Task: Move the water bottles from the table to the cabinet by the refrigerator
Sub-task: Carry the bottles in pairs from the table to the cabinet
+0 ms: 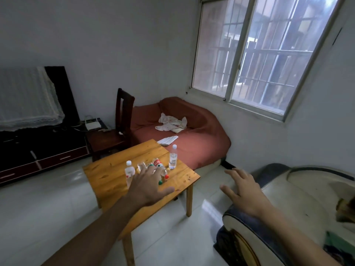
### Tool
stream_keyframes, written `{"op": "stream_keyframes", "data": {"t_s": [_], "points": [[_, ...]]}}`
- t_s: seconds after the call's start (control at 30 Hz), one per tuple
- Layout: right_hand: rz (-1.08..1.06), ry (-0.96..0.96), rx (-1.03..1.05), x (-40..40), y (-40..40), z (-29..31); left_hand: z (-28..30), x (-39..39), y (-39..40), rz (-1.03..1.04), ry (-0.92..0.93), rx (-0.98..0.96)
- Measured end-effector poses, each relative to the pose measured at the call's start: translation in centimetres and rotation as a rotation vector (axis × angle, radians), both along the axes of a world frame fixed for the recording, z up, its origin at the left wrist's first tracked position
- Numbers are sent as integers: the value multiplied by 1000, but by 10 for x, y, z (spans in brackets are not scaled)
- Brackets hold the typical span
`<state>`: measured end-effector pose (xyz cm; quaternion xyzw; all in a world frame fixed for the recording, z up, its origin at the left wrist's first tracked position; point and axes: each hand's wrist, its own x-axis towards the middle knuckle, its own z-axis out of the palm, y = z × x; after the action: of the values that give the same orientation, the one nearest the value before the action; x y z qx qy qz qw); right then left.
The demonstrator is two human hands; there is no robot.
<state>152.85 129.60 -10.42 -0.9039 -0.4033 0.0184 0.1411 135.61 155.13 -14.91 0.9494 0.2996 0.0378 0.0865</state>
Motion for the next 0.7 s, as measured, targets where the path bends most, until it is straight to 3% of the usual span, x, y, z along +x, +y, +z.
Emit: {"op": "stream_keyframes", "data": {"t_s": [0.27, 0.7], "points": [[-63, -50, -26, 105, 101, 17, 5, 117, 119, -42, -122, -77], [-56, 64, 45, 307, 173, -32, -25, 317, 174, -51, 4, -121]]}}
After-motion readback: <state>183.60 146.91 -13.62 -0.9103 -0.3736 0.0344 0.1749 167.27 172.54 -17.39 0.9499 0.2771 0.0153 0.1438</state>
